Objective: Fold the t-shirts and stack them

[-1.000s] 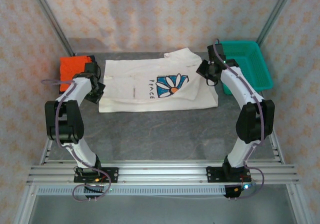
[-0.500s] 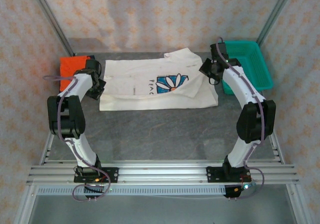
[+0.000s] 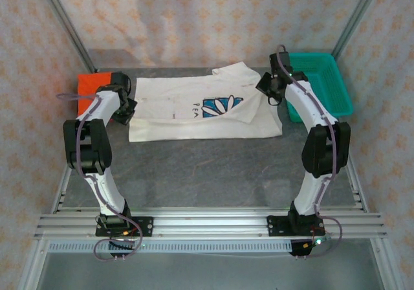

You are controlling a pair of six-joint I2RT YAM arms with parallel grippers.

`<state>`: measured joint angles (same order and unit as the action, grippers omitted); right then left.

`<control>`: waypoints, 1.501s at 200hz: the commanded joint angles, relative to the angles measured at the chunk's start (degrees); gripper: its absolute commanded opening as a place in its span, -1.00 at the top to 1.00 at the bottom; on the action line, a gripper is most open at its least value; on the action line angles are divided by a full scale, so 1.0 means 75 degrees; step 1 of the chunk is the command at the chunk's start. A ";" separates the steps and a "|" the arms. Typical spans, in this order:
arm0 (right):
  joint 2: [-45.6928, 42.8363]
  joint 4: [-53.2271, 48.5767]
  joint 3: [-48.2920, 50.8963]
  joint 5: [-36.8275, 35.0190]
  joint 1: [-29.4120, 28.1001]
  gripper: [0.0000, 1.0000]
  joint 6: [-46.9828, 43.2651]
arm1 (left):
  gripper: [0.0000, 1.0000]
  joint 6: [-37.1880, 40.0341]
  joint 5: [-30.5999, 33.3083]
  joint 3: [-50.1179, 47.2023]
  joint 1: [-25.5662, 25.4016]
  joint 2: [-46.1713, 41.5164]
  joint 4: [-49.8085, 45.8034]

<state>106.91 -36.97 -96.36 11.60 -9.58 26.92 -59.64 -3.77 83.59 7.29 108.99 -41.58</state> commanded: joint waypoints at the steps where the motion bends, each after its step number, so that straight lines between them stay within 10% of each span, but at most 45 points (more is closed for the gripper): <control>1: 0.0169 0.0090 -0.0356 -0.0204 0.0059 1.00 -0.0078 | 1.00 0.0180 0.0128 0.0287 0.0066 0.0326 -0.0268; 300: 0.1120 0.0096 -0.0905 -0.0069 0.0200 1.00 -0.0089 | 1.00 0.0312 0.0400 0.1116 0.0180 0.1277 -0.0643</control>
<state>114.08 -36.40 -99.88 11.62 -8.45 26.92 -57.32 -3.81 92.75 7.51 118.48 -44.34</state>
